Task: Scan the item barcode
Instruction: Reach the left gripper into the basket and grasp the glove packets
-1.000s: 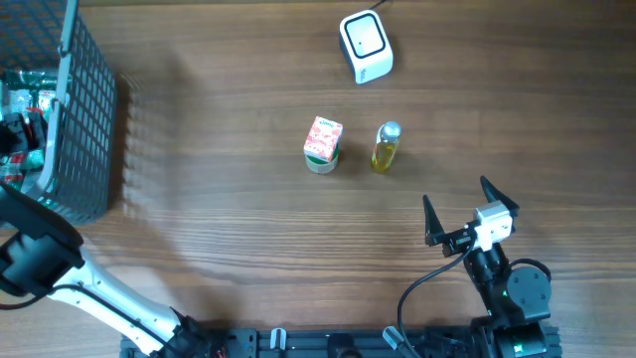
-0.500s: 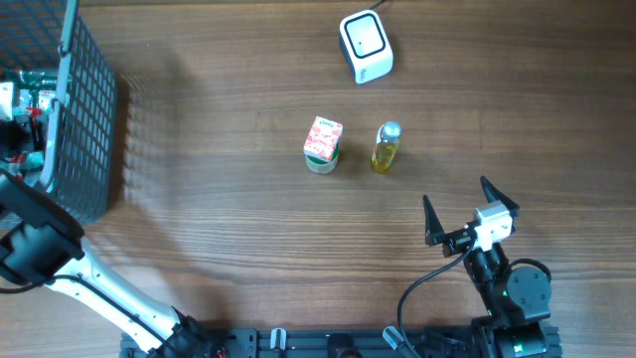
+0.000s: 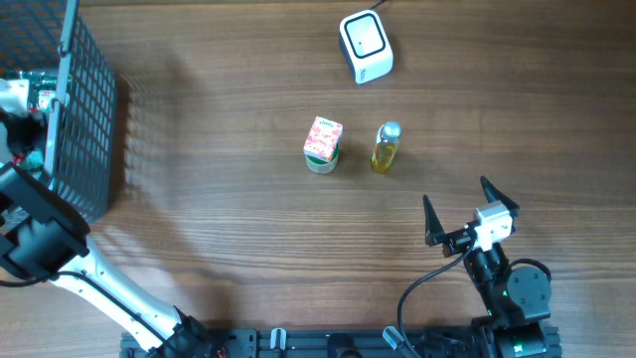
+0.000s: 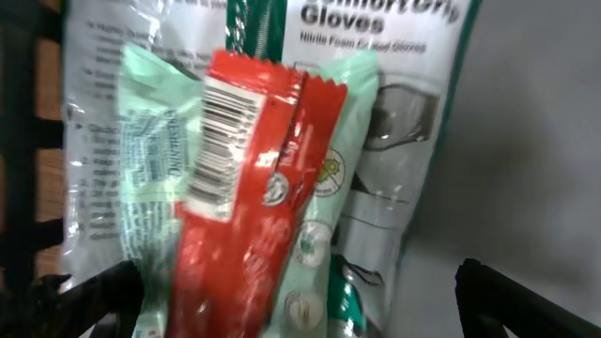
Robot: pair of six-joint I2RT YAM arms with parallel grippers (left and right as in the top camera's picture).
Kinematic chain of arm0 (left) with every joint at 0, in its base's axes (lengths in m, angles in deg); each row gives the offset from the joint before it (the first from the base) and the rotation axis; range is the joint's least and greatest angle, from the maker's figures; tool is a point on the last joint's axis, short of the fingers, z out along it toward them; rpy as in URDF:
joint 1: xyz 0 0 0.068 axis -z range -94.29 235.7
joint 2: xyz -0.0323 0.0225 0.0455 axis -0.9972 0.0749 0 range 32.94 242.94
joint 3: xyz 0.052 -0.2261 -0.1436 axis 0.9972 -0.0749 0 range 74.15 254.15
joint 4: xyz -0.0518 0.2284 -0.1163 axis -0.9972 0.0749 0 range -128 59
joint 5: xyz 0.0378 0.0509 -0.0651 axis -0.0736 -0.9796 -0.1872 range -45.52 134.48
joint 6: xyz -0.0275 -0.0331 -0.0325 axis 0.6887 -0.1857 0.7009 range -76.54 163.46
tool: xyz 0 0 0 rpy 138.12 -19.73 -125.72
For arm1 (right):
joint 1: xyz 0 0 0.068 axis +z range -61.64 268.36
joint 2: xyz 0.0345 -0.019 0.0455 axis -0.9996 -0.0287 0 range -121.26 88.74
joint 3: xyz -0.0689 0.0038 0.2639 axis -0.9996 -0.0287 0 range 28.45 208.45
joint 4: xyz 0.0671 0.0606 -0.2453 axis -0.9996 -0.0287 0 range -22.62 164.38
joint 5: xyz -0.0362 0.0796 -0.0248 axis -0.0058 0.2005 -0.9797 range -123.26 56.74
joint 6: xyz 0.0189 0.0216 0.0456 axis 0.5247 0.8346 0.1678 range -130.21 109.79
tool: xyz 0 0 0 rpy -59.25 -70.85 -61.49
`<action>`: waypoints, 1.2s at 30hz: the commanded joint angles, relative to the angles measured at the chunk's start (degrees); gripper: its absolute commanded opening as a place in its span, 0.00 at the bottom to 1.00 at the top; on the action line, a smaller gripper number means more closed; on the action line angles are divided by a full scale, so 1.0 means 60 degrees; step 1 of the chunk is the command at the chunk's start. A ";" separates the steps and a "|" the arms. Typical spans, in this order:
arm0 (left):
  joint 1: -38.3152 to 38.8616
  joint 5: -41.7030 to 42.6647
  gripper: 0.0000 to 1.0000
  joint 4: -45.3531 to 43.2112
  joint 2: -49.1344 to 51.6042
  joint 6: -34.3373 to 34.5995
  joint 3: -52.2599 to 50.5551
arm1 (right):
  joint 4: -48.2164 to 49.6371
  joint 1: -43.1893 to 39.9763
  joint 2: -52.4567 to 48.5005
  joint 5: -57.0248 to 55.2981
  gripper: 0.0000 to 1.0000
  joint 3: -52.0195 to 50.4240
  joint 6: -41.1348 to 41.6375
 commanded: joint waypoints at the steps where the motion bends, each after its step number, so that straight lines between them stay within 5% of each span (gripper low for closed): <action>1: 0.0007 -0.0601 1.00 -0.0579 0.0106 -0.0117 -0.0896 | 0.0036 -0.0047 0.0007 0.0011 1.00 -0.0011 -0.0051; 4: 0.0007 -0.0583 1.00 -0.1137 0.0106 -0.0113 -0.1421 | 0.0040 -0.0047 0.0007 0.0011 1.00 -0.0011 -0.0051; 10: 0.0007 -0.0586 0.72 -0.1308 0.0040 -0.0076 -0.1472 | 0.0040 -0.0047 0.0007 0.0011 1.00 -0.0011 -0.0051; 13: 0.0007 -0.0583 0.50 -0.1300 0.0015 -0.0069 -0.1472 | 0.0040 -0.0047 0.0007 0.0011 1.00 -0.0011 -0.0051; 16: 0.0007 -0.0586 0.46 -0.1249 0.0000 -0.0004 -0.1472 | 0.0040 -0.0047 0.0007 0.0011 1.00 -0.0011 -0.0055; 21: 0.0007 -0.0583 0.21 -0.1242 -0.0113 0.0000 -0.1472 | 0.0040 -0.0047 0.0007 0.0011 1.00 -0.0011 -0.0051; 36: 0.0007 -0.0579 0.18 -0.2725 -0.2728 0.1574 -0.1468 | 0.0040 -0.0047 0.0007 0.0011 1.00 -0.0011 -0.0055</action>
